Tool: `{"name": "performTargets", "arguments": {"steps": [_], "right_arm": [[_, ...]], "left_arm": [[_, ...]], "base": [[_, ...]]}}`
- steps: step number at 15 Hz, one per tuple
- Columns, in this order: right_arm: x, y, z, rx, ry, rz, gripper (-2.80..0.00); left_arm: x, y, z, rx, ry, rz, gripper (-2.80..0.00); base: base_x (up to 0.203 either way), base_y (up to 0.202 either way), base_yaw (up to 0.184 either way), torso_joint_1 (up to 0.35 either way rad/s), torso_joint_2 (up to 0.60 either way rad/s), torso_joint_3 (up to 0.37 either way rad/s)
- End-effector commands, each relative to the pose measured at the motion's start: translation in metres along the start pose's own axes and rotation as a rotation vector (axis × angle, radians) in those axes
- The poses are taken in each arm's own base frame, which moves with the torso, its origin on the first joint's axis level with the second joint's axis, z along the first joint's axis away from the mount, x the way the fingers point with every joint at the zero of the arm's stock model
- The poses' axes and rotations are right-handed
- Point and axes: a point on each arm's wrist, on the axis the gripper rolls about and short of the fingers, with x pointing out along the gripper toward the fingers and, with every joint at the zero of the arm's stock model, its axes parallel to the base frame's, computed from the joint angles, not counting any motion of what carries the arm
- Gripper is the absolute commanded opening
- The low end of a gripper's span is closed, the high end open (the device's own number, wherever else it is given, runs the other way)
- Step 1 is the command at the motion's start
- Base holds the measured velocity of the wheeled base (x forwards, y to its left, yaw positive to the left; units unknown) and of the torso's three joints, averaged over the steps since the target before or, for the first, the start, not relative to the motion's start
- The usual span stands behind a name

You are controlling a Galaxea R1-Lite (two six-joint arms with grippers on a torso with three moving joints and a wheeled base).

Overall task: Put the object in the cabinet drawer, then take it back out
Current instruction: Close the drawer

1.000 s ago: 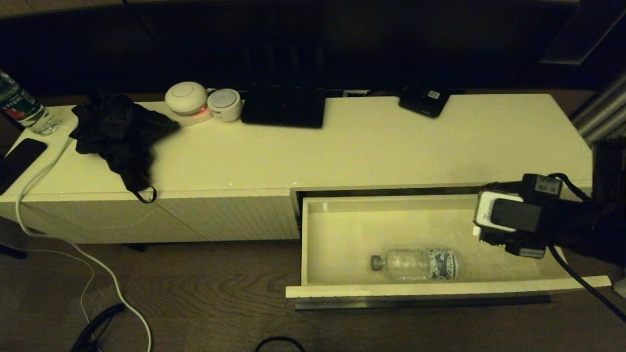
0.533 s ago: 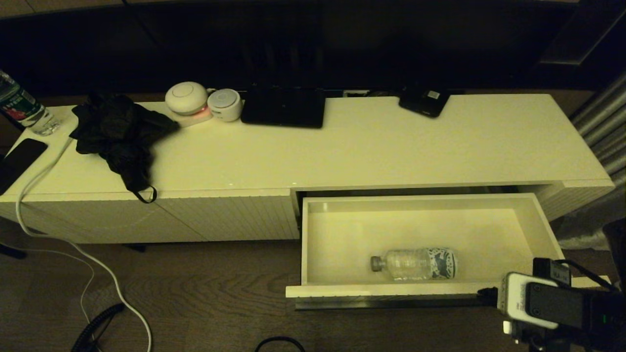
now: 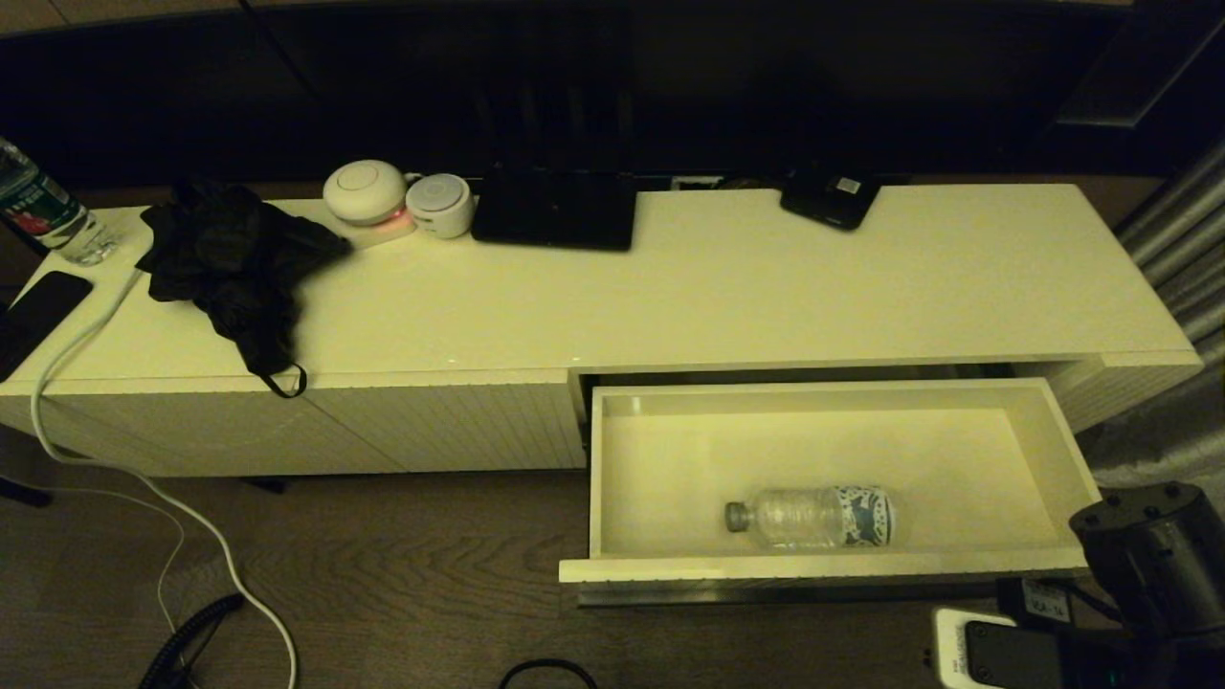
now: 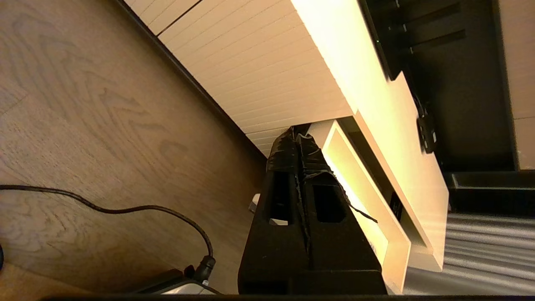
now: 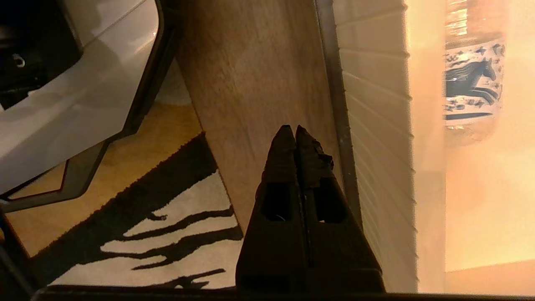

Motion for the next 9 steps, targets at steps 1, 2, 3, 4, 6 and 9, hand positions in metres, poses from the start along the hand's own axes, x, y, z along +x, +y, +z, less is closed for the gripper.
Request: {"name": "performTargets", "arguments": {"steps": [1,2,3,4,6,9], "right_arm": [[0.017,0.001,-0.002,-0.005,0.035,0.037,-2.8],[0.022,0.001,-0.003,-0.004,0.038,0.035,-2.8],[0.027,0.001,-0.003,-0.003,0.037,0.022,-2.8],[0.032,-0.001,-0.002,-0.003,0.04,-0.009,-2.8],[0.039,-0.007,0.0,-0.003,0.076,-0.094,-2.8],[0.042,-0.014,0.003,0.001,0.097,-0.209,-2.8]], "left_arm": [[0.0,0.0,0.0,-0.006,-0.002,-0.001,-2.8],[0.0,0.0,0.0,-0.006,-0.002,-0.001,-2.8],[0.0,0.0,0.0,-0.006,-0.002,-0.001,-2.8],[0.0,0.0,0.0,-0.006,-0.001,0.0,-2.8],[0.0,0.0,0.0,-0.006,-0.002,-0.001,-2.8],[0.0,0.0,0.0,-0.006,-0.002,-0.001,-2.8]], "base": [[0.0,0.0,0.0,0.0,0.0,0.0],[0.0,0.0,0.0,0.0,0.0,0.0],[0.0,0.0,0.0,0.0,0.0,0.0],[0.0,0.0,0.0,0.0,0.0,0.0],[0.0,0.0,0.0,0.0,0.0,0.0],[0.0,0.0,0.0,0.0,0.0,0.0]]}}
